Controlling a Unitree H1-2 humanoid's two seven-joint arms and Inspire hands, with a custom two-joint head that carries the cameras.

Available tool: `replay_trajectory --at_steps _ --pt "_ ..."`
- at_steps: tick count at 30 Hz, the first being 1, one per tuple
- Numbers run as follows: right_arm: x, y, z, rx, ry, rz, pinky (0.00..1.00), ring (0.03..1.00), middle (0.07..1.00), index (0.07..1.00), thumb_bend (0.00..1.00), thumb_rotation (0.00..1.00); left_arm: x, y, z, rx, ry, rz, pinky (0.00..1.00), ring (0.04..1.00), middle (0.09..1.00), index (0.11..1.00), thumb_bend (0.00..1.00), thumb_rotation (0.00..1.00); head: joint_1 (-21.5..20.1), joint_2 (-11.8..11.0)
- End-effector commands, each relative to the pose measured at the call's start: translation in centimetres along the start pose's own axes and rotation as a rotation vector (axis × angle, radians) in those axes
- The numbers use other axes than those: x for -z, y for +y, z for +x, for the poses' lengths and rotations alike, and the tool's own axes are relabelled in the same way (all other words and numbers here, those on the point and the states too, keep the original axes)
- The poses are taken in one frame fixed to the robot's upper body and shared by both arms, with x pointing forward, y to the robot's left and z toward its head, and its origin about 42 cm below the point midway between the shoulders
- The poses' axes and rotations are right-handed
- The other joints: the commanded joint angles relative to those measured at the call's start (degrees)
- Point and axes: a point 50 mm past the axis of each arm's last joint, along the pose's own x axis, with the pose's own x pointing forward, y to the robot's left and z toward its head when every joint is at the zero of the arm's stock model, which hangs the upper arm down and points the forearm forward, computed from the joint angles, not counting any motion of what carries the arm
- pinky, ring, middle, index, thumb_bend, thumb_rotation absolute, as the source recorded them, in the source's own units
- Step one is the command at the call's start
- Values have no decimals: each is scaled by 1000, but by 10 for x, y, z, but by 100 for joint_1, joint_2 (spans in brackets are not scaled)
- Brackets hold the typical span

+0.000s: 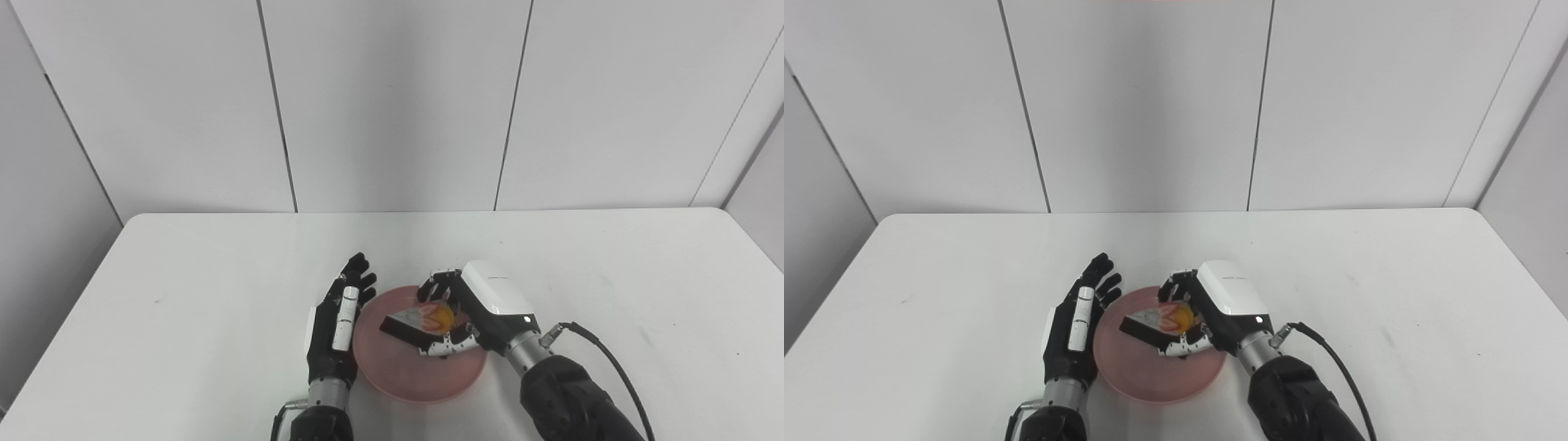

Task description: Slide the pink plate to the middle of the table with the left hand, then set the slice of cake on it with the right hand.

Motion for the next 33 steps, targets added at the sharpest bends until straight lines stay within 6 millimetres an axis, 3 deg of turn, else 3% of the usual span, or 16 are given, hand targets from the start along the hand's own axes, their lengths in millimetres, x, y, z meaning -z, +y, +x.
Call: replay_trajectory --at_steps 1,11,13,14,15,19,23,29,31,33 --pt "-9 -8 5 62 -65 -13 325 402 479 519 518 0 41 1 -28 -71 182 -53 842 854 876 803 741 809 2 6" --pt "-9 0 1 16 -41 -44 343 428 481 502 527 6 41 1 -27 -71 183 -32 804 840 875 805 736 821 -27 2" --pt "-9 0 1 8 -44 -49 433 512 582 496 524 126 41 1 -26 -71 183 -36 807 839 874 805 737 814 -30 0" --pt "-8 -1 0 1 -45 -50 521 581 635 577 762 263 41 1 -26 -70 183 -37 802 843 875 806 734 811 -30 0" --pt "-8 -1 0 -3 -47 -51 565 618 663 616 860 329 41 1 -26 -69 182 -38 796 845 875 808 731 812 -33 -3" --pt "-6 -2 -1 -20 -55 -63 682 726 754 684 960 434 40 1 -25 -66 175 -44 772 846 863 798 718 802 -47 2" --pt "-5 -2 -4 -19 -63 -56 782 816 824 729 998 494 38 2 -25 -64 174 -51 803 853 867 793 729 791 -93 13" --pt "0 -5 -16 38 -68 -10 773 841 863 765 1000 515 32 7 -20 -42 146 -9 836 859 884 811 742 819 -90 16" --pt "3 -5 -23 109 -78 44 737 841 888 775 970 624 29 9 -19 -40 130 -6 863 856 877 806 730 803 -79 23" --pt "6 -5 -32 210 -96 117 724 843 901 780 931 663 27 12 -18 -31 110 15 872 856 876 806 728 799 -75 27"
